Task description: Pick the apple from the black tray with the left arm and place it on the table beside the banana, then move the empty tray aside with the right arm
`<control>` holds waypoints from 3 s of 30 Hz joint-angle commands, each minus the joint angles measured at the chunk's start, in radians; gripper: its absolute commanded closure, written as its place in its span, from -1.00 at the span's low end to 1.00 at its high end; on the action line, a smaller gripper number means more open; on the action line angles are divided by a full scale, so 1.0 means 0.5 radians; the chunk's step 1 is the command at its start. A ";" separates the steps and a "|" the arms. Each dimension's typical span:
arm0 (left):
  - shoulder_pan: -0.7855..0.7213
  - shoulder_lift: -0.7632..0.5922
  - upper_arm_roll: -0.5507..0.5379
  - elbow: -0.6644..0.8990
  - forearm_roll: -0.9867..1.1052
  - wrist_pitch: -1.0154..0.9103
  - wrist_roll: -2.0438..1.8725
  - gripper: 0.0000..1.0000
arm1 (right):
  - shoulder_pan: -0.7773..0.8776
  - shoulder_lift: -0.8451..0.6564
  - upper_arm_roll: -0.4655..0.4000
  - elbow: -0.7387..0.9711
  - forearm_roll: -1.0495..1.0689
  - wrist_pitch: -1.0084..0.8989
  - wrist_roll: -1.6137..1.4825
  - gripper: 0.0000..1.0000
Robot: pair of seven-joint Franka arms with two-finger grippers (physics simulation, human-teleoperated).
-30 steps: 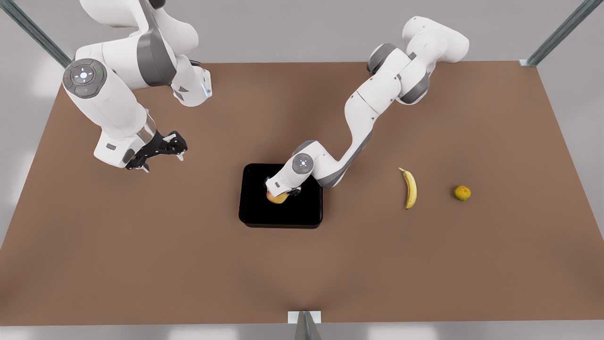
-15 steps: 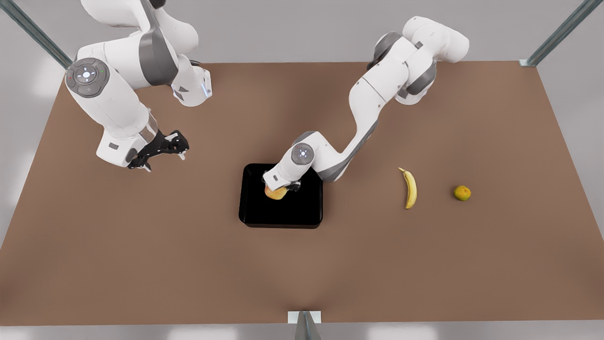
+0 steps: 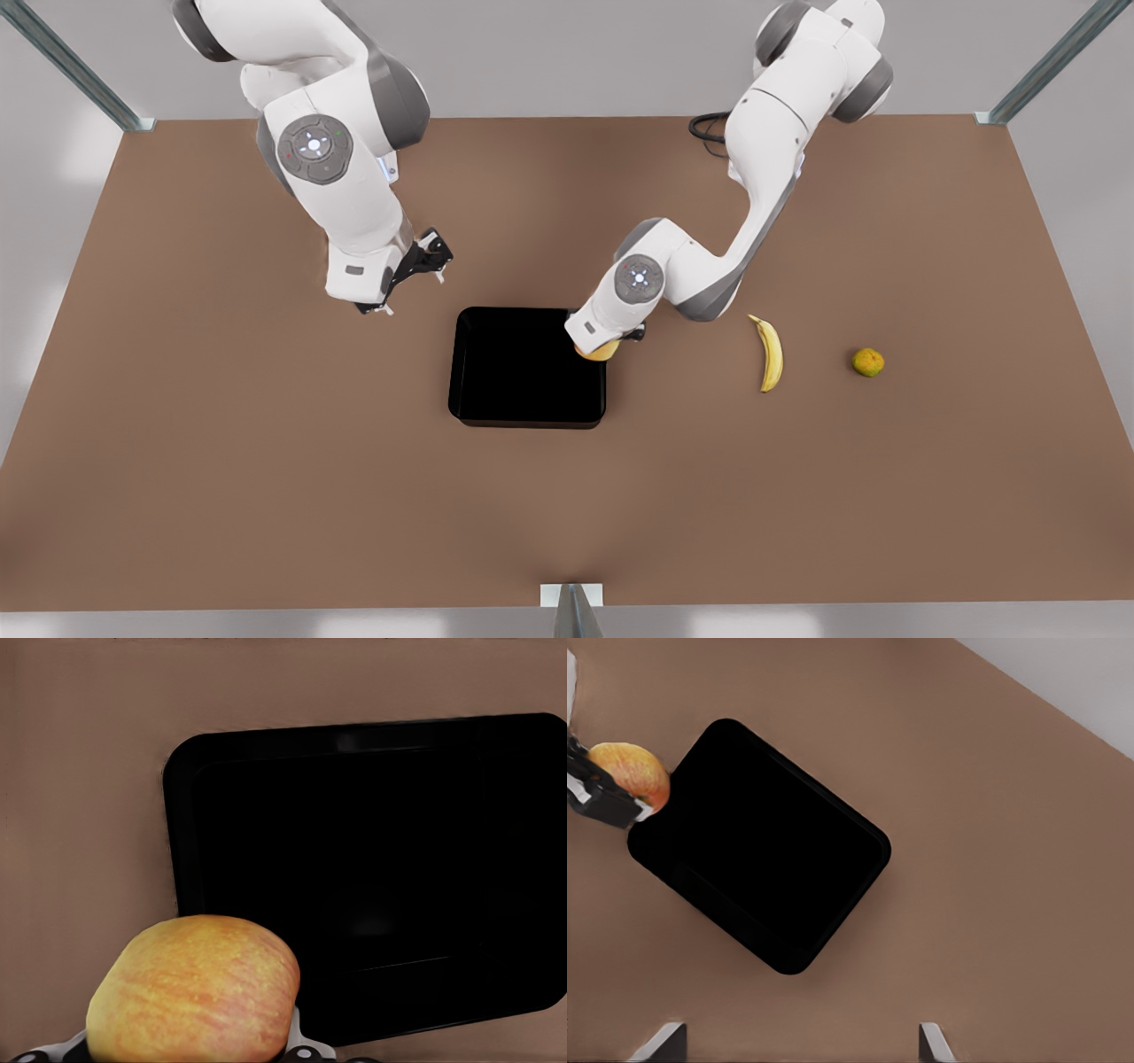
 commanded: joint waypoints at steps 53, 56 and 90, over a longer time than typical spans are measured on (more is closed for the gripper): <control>0.572 0.274 0.012 -0.358 0.739 -0.025 0.966 -1.00 | 0.061 0.541 -0.124 -1.110 -0.287 1.681 1.741 -1.00; 0.590 0.222 0.006 -0.355 0.724 -0.154 0.985 -1.00 | 0.061 0.535 -0.124 -1.113 -0.284 1.681 1.726 -0.52; 1.032 -0.628 -0.019 0.317 0.049 -1.261 0.696 -1.00 | -0.595 0.056 -0.075 -0.941 -0.038 0.954 0.343 0.77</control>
